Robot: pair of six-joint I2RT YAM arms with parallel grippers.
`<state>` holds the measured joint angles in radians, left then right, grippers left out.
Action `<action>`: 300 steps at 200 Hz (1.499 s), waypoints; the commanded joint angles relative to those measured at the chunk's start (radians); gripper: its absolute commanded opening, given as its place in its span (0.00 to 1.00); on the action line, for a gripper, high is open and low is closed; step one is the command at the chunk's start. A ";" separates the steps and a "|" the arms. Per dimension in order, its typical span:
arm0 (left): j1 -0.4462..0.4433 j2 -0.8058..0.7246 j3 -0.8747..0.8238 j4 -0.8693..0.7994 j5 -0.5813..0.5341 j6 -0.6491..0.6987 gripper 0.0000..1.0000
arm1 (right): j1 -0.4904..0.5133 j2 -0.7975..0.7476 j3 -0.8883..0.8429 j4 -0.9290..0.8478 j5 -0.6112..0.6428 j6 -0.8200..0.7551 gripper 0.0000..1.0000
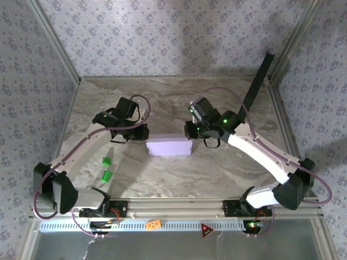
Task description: Fold the paper box
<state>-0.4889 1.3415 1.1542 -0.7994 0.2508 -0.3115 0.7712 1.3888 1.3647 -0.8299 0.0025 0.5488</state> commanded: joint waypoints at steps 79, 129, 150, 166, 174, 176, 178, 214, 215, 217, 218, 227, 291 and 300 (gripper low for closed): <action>0.001 -0.007 -0.041 -0.005 0.008 -0.012 0.12 | -0.018 0.062 -0.160 0.085 -0.087 0.008 0.08; 0.000 -0.058 0.040 0.003 0.062 -0.029 0.14 | -0.021 0.057 -0.038 0.017 -0.067 -0.006 0.08; 0.000 -0.073 0.014 0.022 0.101 -0.035 0.14 | -0.026 0.057 -0.027 0.008 -0.064 -0.014 0.08; 0.000 -0.069 -0.016 0.031 0.109 -0.035 0.13 | -0.035 0.060 -0.052 0.015 -0.066 -0.013 0.08; 0.000 -0.063 -0.030 0.033 0.116 -0.034 0.12 | -0.041 0.062 -0.073 0.022 -0.068 -0.012 0.08; 0.001 -0.062 -0.035 0.034 0.117 -0.034 0.12 | -0.042 0.061 -0.078 0.024 -0.068 -0.011 0.08; 0.001 -0.061 -0.038 0.037 0.121 -0.034 0.11 | -0.043 0.062 -0.084 0.026 -0.067 -0.011 0.08; 0.003 -0.026 -0.149 0.064 0.121 -0.036 0.06 | -0.069 0.081 -0.244 0.073 -0.060 0.002 0.07; 0.003 -0.025 -0.152 0.063 0.119 -0.035 0.06 | -0.069 0.082 -0.247 0.074 -0.060 0.001 0.07; 0.003 -0.023 -0.157 0.063 0.119 -0.035 0.06 | -0.070 0.083 -0.254 0.076 -0.061 0.001 0.06; 0.003 -0.022 -0.159 0.062 0.118 -0.035 0.05 | -0.070 0.084 -0.257 0.077 -0.061 0.001 0.06; 0.004 -0.015 -0.173 0.051 0.108 -0.035 0.05 | -0.072 0.084 -0.279 0.090 -0.057 0.000 0.06; 0.003 -0.050 -0.021 0.010 0.100 -0.033 0.06 | -0.073 0.065 -0.118 0.048 -0.055 -0.013 0.07; 0.001 -0.048 -0.001 0.016 0.110 -0.039 0.07 | -0.073 0.065 -0.090 0.038 -0.054 -0.020 0.07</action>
<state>-0.4843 1.2919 1.0729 -0.7441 0.3519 -0.3416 0.7044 1.4319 1.1961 -0.6956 -0.0826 0.5491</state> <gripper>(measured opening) 0.063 0.072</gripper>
